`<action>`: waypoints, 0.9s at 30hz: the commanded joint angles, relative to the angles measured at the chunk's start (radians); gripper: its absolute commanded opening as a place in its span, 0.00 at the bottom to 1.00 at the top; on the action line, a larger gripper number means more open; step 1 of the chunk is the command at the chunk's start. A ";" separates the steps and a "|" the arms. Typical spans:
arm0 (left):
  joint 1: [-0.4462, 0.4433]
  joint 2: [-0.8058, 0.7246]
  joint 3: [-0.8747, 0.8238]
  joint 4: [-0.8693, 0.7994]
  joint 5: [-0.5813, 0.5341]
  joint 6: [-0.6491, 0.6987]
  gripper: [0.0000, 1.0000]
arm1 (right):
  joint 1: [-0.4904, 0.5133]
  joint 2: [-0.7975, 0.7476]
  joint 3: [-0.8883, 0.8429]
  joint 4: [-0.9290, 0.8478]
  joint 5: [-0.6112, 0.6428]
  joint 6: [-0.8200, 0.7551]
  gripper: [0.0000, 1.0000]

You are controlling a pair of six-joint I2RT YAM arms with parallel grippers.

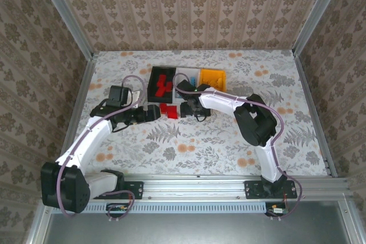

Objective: Sort the legos into containers by color

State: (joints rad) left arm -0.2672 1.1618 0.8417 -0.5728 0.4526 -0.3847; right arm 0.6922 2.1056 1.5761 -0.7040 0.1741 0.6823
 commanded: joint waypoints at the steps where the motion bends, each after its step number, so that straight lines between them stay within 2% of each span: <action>1: 0.012 -0.018 0.002 -0.015 0.006 0.022 1.00 | -0.011 0.016 0.025 0.004 0.040 0.027 0.85; 10: 0.016 -0.021 -0.006 -0.015 0.009 0.024 1.00 | -0.027 0.055 0.045 0.045 0.050 0.034 0.79; 17: 0.020 -0.024 -0.011 -0.015 0.009 0.022 1.00 | -0.028 0.054 0.040 0.052 0.048 0.035 0.62; 27: 0.023 -0.021 -0.013 -0.007 0.017 0.018 1.00 | 0.018 -0.148 -0.117 0.066 0.054 0.052 0.61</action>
State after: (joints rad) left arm -0.2527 1.1599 0.8379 -0.5751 0.4534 -0.3843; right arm 0.6846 2.0521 1.4860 -0.6315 0.2100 0.7128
